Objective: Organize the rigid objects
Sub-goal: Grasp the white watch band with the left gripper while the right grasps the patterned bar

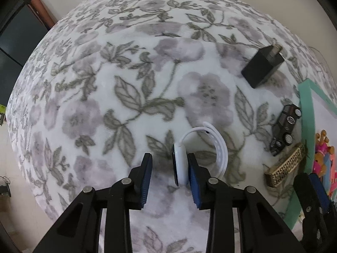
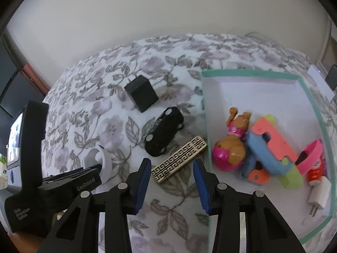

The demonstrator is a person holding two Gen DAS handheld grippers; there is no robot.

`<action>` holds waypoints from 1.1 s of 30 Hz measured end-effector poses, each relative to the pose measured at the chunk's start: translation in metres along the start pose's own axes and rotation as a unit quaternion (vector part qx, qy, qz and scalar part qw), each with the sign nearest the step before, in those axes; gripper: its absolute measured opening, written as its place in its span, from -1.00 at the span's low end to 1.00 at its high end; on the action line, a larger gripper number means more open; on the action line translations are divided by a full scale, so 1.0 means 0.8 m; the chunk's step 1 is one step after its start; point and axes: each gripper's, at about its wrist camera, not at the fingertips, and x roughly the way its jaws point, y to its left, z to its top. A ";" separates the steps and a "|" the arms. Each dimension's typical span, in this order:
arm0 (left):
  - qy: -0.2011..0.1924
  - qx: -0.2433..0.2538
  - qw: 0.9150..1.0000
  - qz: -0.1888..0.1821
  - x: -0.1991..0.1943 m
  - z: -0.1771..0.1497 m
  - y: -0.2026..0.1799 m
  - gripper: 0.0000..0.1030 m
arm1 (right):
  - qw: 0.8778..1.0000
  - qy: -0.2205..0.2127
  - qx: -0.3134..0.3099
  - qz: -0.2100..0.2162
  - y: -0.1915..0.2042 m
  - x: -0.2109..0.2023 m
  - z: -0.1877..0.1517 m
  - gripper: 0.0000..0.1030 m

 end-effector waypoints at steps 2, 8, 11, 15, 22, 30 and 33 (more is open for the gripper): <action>0.002 -0.005 1.000 -0.004 0.000 0.004 0.010 -0.33 | 1.000 0.009 0.001 -0.004 0.003 0.008 0.000 -0.20; 0.003 -0.005 1.000 -0.008 -0.002 0.005 0.019 -0.32 | 0.999 0.033 0.014 -0.026 0.003 0.030 0.001 -0.20; 0.004 -0.007 1.000 -0.012 0.004 0.008 0.024 -0.31 | 0.999 0.036 0.027 -0.028 -0.002 0.037 0.002 -0.20; 0.003 -0.002 1.000 -0.009 0.004 0.011 0.022 -0.31 | 0.998 0.033 0.055 -0.019 -0.011 0.043 0.007 -0.20; 0.000 0.005 1.000 -0.003 0.010 0.016 0.014 -0.31 | 0.997 0.032 0.061 -0.022 -0.008 0.051 0.012 -0.19; -0.004 0.011 1.000 0.003 0.005 0.013 0.009 -0.30 | 0.998 0.031 0.013 -0.048 0.007 0.058 0.010 -0.22; -0.005 0.014 1.000 0.004 0.005 0.013 0.008 -0.30 | 0.998 0.036 0.011 -0.042 0.005 0.056 0.006 -0.31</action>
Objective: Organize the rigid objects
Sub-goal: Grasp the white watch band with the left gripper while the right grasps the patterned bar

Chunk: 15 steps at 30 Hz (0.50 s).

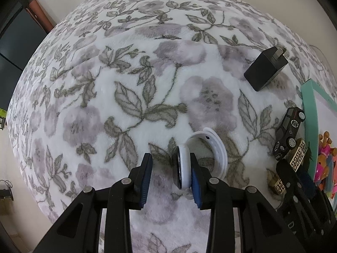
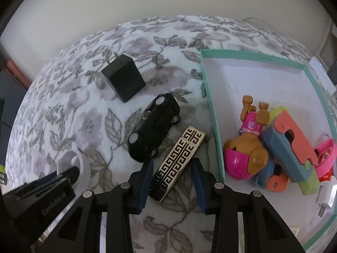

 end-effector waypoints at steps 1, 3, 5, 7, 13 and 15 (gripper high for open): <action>0.000 0.001 1.000 0.000 0.000 0.000 0.000 -0.30 | 1.000 0.001 0.001 0.002 -0.001 -0.001 -0.002 -0.35; -0.001 0.004 1.000 -0.001 0.001 0.000 0.002 -0.30 | 1.000 0.003 -0.002 0.004 -0.004 -0.003 -0.005 -0.42; -0.004 0.007 1.000 0.001 0.001 -0.001 0.001 -0.30 | 1.000 0.008 -0.008 -0.001 -0.006 -0.005 -0.010 -0.51; -0.008 0.016 1.000 0.011 -0.001 -0.003 -0.004 -0.30 | 1.000 0.011 -0.012 -0.001 -0.007 -0.007 -0.015 -0.54; -0.017 0.031 0.999 0.031 -0.005 -0.005 -0.016 -0.30 | 0.999 0.029 -0.044 -0.011 0.003 -0.014 -0.035 -0.54; -0.017 0.030 0.999 0.032 -0.005 -0.006 -0.015 -0.30 | 0.998 0.034 -0.055 -0.015 0.008 -0.015 -0.041 -0.55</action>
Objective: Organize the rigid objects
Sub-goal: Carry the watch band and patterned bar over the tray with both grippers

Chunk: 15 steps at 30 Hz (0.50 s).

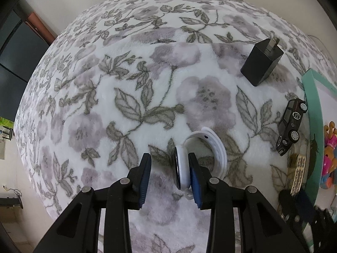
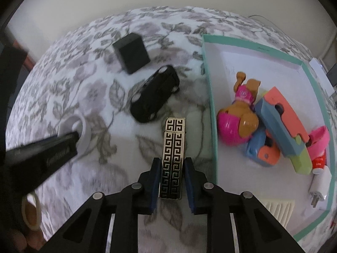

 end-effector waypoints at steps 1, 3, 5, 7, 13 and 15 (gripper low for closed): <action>0.000 0.001 1.000 0.000 0.000 0.000 0.000 -0.30 | 1.000 0.002 -0.006 -0.003 0.004 0.000 -0.001 -0.57; -0.003 0.004 1.000 0.003 0.000 -0.001 0.000 -0.30 | 1.000 0.003 -0.018 -0.011 0.007 0.002 -0.002 -0.57; -0.005 0.005 1.000 0.004 -0.001 -0.002 -0.001 -0.30 | 1.000 0.001 -0.026 -0.017 0.010 0.003 -0.003 -0.57; -0.006 0.006 1.000 0.005 -0.003 -0.003 -0.002 -0.30 | 1.000 0.001 -0.026 -0.016 0.010 0.003 -0.003 -0.57; -0.010 0.025 1.000 -0.004 -0.008 -0.006 -0.012 -0.70 | 1.000 0.001 -0.021 -0.011 0.011 0.001 -0.005 -0.57; -0.007 0.025 1.000 -0.010 -0.009 -0.006 -0.013 -0.73 | 1.000 0.004 -0.013 -0.001 0.007 0.000 -0.004 -0.58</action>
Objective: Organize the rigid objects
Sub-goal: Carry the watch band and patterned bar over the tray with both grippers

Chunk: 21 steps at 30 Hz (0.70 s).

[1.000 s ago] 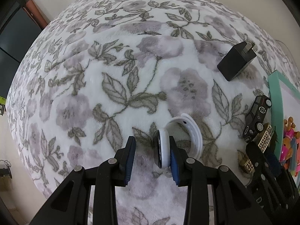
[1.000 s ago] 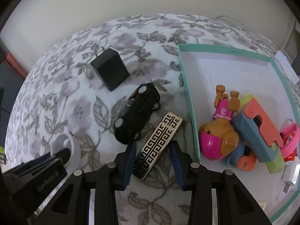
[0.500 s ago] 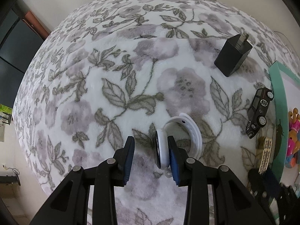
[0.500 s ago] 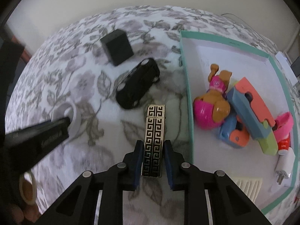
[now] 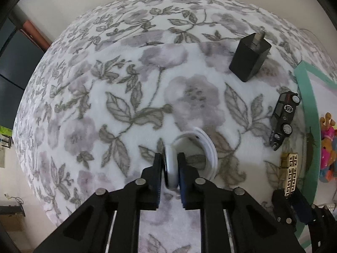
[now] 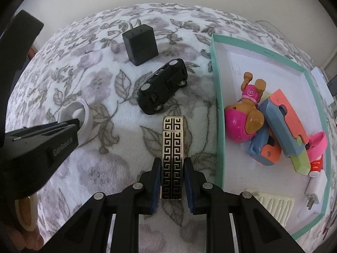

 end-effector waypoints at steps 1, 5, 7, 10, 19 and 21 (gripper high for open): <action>0.001 -0.002 1.000 -0.003 -0.001 0.000 0.001 -0.74 | 1.000 0.002 0.004 0.007 -0.003 0.000 0.003 -0.58; 0.007 -0.021 0.999 -0.035 -0.006 0.002 0.010 -0.74 | 1.000 0.003 0.015 0.025 -0.012 -0.003 0.006 -0.58; -0.001 -0.025 0.999 -0.042 -0.013 0.004 0.014 -0.74 | 0.999 0.003 0.019 0.031 -0.013 -0.006 0.007 -0.58; -0.017 -0.032 0.998 -0.044 -0.027 0.005 0.017 -0.74 | 0.999 -0.003 0.029 0.045 -0.016 -0.016 0.008 -0.58; -0.099 -0.062 0.991 -0.061 -0.098 0.009 0.039 -0.74 | 0.992 -0.069 0.060 0.084 -0.035 -0.074 0.020 -0.58; -0.127 -0.065 0.988 -0.065 -0.119 0.012 0.043 -0.74 | 0.989 -0.097 0.069 0.088 -0.044 -0.096 0.024 -0.58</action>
